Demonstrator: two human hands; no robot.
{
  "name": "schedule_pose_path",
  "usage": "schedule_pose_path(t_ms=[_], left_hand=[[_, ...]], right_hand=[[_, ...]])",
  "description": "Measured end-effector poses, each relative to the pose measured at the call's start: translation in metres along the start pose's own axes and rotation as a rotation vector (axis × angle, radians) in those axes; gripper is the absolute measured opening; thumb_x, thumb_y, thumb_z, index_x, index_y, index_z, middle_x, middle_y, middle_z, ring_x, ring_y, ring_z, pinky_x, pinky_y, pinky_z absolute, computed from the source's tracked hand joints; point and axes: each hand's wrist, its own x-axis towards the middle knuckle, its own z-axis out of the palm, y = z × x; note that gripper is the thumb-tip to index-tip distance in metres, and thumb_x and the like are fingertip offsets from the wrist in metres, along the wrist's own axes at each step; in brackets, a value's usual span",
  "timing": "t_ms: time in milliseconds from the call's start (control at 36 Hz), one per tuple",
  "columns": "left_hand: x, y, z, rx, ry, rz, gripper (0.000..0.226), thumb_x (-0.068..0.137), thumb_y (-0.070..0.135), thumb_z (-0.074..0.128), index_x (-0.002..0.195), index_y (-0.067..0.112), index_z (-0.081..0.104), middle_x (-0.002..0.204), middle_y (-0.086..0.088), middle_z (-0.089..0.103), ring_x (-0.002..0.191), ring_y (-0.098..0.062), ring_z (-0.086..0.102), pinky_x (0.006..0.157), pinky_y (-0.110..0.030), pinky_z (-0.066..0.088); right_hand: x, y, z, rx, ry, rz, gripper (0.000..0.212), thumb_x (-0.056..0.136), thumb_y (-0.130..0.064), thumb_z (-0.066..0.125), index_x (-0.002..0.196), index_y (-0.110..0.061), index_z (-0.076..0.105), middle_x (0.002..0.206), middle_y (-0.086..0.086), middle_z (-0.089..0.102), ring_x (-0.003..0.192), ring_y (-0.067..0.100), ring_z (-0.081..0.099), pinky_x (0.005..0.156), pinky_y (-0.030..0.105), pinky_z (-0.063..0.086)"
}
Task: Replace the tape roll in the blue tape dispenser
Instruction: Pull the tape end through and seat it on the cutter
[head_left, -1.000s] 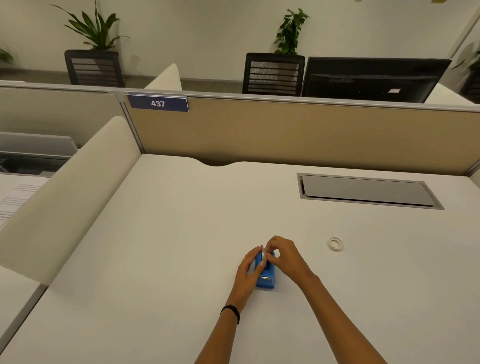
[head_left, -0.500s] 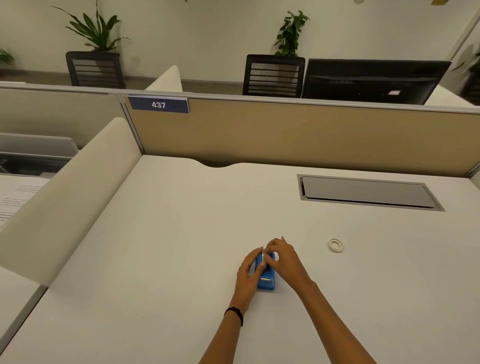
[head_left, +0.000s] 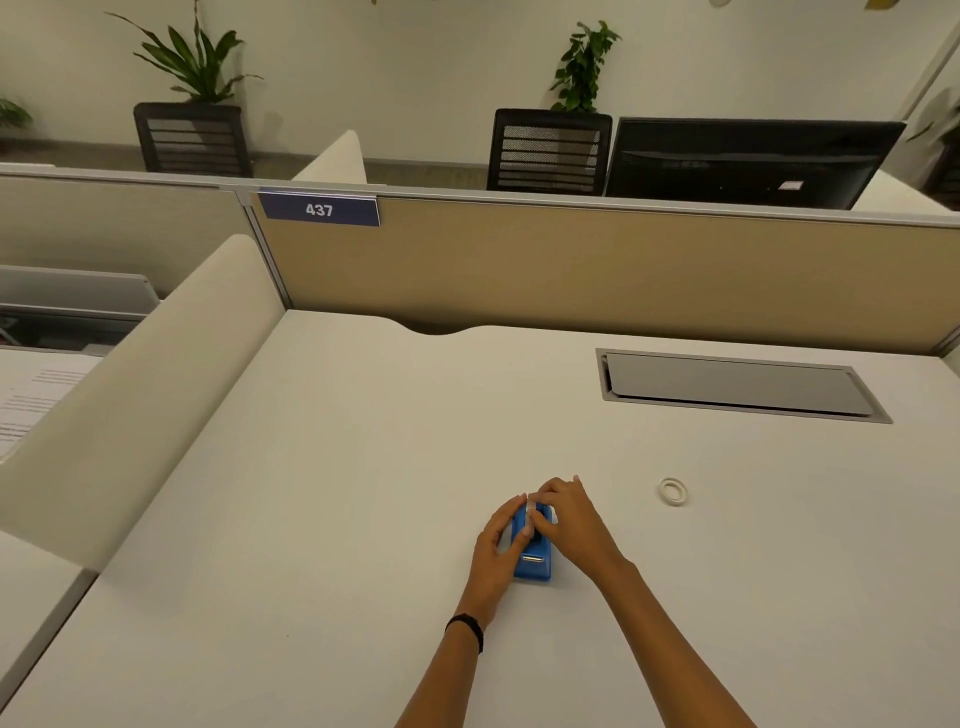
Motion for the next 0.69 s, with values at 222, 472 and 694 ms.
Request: schedule_pose_path(t_ms=[222, 472, 694], left_hand=[[0.0026, 0.0016, 0.0037, -0.005, 0.046, -0.016, 0.032, 0.091, 0.025, 0.056, 0.122, 0.034, 0.051, 0.131, 0.007, 0.053, 0.117, -0.008, 0.052, 0.083, -0.006, 0.047], [0.0018, 0.0004, 0.0024, 0.0, 0.032, -0.004, 0.035, 0.091, 0.023, 0.055, 0.125, 0.032, 0.048, 0.133, 0.008, 0.051, 0.118, -0.008, 0.051, 0.083, -0.006, 0.047], [0.0009, -0.0003, 0.0023, 0.004, 0.025, 0.018, 0.034, 0.092, 0.022, 0.055, 0.123, 0.034, 0.048, 0.132, 0.009, 0.05, 0.117, -0.006, 0.051, 0.084, -0.005, 0.046]], right_hand=[[-0.0038, 0.0017, 0.0004, 0.021, 0.02, 0.011, 0.021, 0.089, -0.023, 0.058, 0.106, -0.014, 0.066, 0.111, 0.004, 0.064, 0.105, 0.016, 0.056, 0.118, 0.041, 0.01], [-0.0066, 0.0014, -0.0008, 0.078, 0.048, 0.018, 0.013, 0.086, -0.021, 0.062, 0.092, -0.01, 0.068, 0.101, 0.004, 0.065, 0.097, 0.015, 0.059, 0.118, 0.041, 0.007], [-0.0051, -0.0044, -0.0079, -0.049, -0.015, -0.033, 0.017, 0.089, -0.023, 0.058, 0.095, -0.01, 0.067, 0.1, 0.005, 0.064, 0.096, 0.015, 0.059, 0.12, 0.035, 0.001]])
